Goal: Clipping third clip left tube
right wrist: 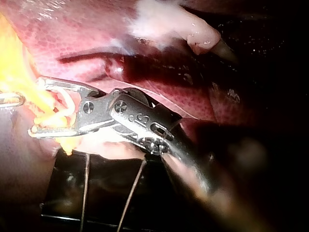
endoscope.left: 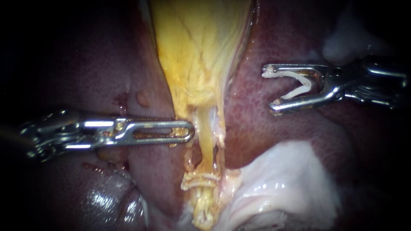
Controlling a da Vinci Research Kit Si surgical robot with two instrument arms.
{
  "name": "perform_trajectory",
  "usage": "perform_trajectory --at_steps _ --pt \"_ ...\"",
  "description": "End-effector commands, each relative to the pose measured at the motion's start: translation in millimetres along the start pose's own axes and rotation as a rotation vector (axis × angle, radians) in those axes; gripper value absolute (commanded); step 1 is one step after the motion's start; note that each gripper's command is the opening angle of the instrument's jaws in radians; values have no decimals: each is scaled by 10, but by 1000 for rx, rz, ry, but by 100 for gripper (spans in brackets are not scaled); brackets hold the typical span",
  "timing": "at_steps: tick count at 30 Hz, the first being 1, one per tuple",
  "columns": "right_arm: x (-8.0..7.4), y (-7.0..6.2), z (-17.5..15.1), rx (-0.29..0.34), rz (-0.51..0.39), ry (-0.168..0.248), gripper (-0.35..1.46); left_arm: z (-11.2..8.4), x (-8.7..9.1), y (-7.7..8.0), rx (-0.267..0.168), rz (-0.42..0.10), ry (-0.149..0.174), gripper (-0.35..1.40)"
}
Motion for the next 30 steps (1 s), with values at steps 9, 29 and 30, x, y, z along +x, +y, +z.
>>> perform_trajectory --at_steps 9,29,30 --pt "0 1 0 0 0 0 60 -32 -26 0 -6 -12 -2 -35" --pt "-46 3 35 18 -41 -7 60 -83 -55 5 -26 -39 -49 -35" --pt "-53 4 41 23 -36 -4 60 -83 -55 5 -26 -39 -49 -35"
